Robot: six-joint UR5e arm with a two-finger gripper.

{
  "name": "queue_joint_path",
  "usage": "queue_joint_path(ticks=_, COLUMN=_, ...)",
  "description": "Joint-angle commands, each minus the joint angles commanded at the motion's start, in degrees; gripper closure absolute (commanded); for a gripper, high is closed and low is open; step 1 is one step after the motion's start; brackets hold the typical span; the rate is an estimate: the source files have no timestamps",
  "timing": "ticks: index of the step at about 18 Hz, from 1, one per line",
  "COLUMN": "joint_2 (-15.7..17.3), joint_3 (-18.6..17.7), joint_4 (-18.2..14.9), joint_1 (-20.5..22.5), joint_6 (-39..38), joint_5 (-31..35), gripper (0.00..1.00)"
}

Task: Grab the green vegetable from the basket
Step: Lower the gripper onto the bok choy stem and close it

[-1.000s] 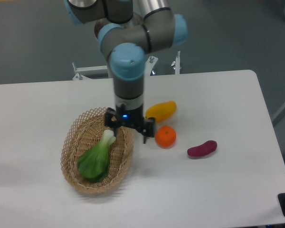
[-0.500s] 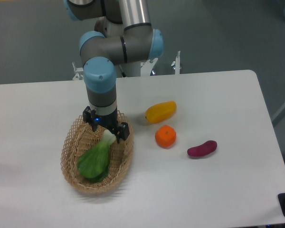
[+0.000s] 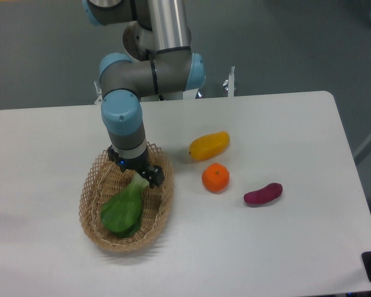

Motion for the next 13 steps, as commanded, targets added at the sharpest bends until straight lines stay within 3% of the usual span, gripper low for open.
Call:
queue_joint_path(ticks=9, joint_2=-1.5, joint_3=0.1, joint_4=0.7, joint_1=-1.1, joint_6=-0.3, joint_5=0.3, gripper=0.00)
queue_joint_path(ticks=10, joint_2=-1.5, joint_3=0.1, joint_4=0.7, joint_1=-1.1, joint_6=-0.4, joint_5=0.4, gripper=0.10)
queue_joint_path(ticks=12, joint_2=-1.2, joint_3=0.2, joint_4=0.7, joint_1=-1.0, joint_6=-0.6, joint_5=0.4, gripper=0.48)
queue_joint_path(ticks=13, joint_2=-1.1, joint_3=0.2, joint_4=0.7, joint_1=-1.1, joint_6=-0.7, joint_5=0.4, gripper=0.62)
